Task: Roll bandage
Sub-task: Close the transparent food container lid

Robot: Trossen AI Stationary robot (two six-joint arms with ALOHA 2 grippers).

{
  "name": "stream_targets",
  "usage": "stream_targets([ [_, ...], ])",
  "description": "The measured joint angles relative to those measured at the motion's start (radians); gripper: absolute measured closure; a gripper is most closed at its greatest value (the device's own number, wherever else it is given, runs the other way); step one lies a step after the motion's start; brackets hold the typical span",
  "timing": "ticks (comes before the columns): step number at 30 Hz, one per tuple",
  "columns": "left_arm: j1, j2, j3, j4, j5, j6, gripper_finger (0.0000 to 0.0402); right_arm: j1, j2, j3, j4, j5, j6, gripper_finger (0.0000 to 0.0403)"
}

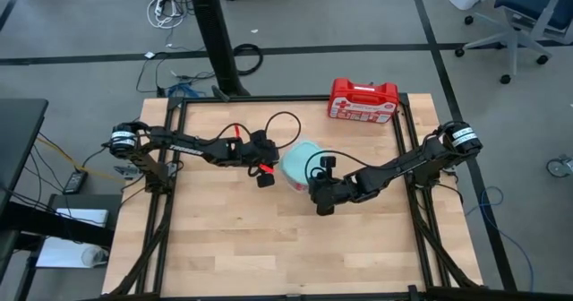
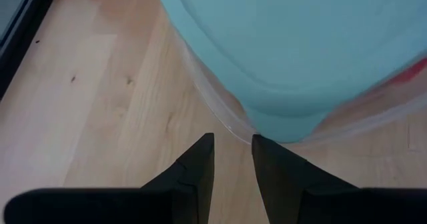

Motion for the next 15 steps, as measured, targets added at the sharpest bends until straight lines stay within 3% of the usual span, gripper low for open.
stream_targets([
  [15, -0.005, -0.001, 0.002, -0.042, -0.007, -0.003, 0.0291, -0.001, 0.000, 0.000, 0.067, -0.013, 0.039, 0.0357],
])
